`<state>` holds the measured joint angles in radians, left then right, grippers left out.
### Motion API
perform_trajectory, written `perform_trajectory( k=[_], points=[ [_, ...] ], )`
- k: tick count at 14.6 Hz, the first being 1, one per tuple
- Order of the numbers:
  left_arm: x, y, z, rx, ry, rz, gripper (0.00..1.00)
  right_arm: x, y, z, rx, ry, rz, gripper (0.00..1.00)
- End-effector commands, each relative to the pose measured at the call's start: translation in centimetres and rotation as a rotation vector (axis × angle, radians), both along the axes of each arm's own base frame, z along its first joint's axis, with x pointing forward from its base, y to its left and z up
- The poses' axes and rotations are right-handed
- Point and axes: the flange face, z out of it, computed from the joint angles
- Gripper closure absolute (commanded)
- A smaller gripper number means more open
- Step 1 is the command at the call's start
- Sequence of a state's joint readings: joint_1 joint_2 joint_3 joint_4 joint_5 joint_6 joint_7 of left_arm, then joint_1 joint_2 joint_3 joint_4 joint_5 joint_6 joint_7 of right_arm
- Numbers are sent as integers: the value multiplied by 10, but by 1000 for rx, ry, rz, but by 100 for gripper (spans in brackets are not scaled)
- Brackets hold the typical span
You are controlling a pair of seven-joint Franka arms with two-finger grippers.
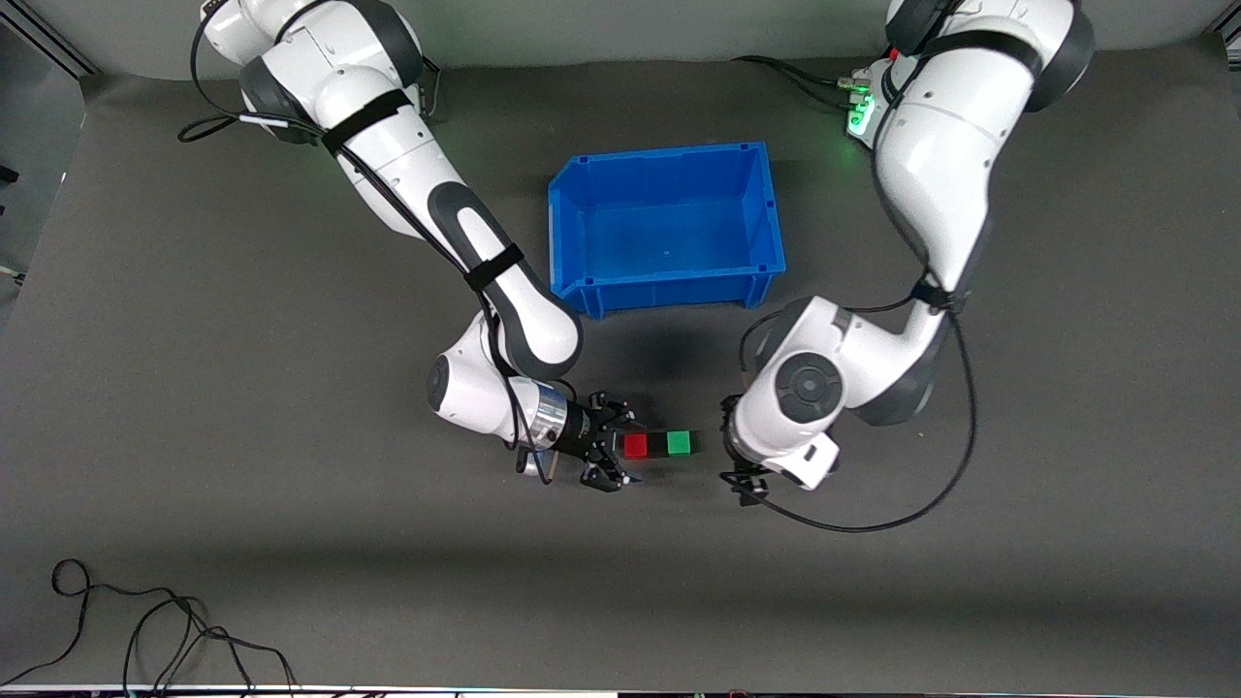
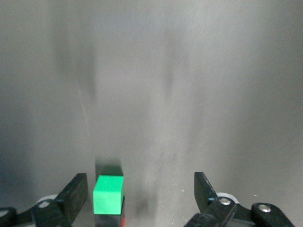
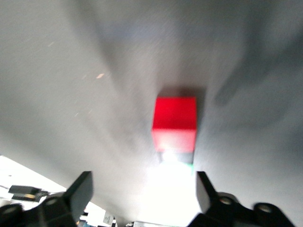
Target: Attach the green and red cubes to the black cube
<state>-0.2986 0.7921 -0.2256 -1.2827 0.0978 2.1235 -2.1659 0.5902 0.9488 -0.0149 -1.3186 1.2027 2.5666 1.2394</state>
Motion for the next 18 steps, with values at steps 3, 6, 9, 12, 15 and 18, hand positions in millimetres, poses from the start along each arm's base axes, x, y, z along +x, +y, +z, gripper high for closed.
perform_trajectory(
  k=[3, 6, 9, 12, 15, 18],
  points=[
    [-16, 69, 61, 78, 49, -317, 0, 20, -39, 54, 65, 44, 10, 0],
    [-25, 120, 88, 98, 27, -605, 0, 38, -82, 74, 51, 82, 70, 0],
    [-25, 166, 114, 108, 41, -751, 0, 48, -114, 99, 47, 107, 115, 0],
    [-31, 223, 141, 95, 93, -974, 0, 53, -155, 141, -47, 104, 206, 0],
    [-42, 269, 172, 81, 104, -1180, 0, 49, -195, 198, -200, 73, 299, 0],
    [-71, 322, 189, 65, 98, -1344, 0, 31, -229, 260, -346, 35, 434, 0]
  ],
)
